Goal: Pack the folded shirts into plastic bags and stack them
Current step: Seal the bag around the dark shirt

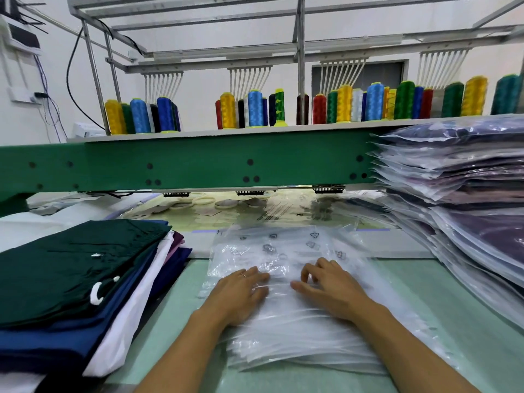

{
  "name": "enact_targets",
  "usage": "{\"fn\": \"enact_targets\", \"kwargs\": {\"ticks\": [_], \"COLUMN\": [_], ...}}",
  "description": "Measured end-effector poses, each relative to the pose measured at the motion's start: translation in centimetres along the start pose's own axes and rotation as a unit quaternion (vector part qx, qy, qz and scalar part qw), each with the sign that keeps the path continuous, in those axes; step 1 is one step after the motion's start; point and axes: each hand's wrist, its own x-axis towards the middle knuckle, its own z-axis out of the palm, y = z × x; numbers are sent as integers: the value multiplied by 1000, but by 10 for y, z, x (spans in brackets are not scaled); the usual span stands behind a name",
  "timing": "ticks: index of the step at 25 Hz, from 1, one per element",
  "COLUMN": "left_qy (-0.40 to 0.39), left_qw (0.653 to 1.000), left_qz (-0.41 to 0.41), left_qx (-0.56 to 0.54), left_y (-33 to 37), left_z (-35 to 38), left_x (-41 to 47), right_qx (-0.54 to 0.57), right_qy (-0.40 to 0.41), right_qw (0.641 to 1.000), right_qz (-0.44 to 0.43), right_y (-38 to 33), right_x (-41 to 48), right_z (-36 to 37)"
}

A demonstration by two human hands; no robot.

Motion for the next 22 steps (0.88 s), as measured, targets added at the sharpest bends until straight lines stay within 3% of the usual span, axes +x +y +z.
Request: {"fn": "enact_targets", "kwargs": {"ticks": [5, 9, 11, 13, 15, 18, 22], "left_qy": [114, 76, 36, 40, 75, 82, 3], "left_qw": [992, 997, 999, 998, 990, 980, 983], "left_qz": [-24, -26, -35, -46, -67, -112, -163], "left_qx": [43, 14, -5, 34, 102, 141, 88], "left_y": [16, 32, 34, 25, 6, -32, -95], "left_z": [-6, -10, -16, -33, -61, -114, -174], "left_x": [-2, -3, -1, -5, -12, -32, -75], "right_qx": [-42, -126, -142, -88, 3, 153, 380], "right_qy": [74, 21, 42, 119, 145, 83, -28], "right_qw": [994, 983, 980, 983, 986, 983, 925], "right_qz": [62, 130, 129, 110, 83, 54, 15], "right_y": [-2, -18, -37, -67, -103, -159, -233], "right_x": [2, 9, 18, 26, 35, 47, 57], "right_z": [5, -1, -5, -7, -10, -11, -2]}}
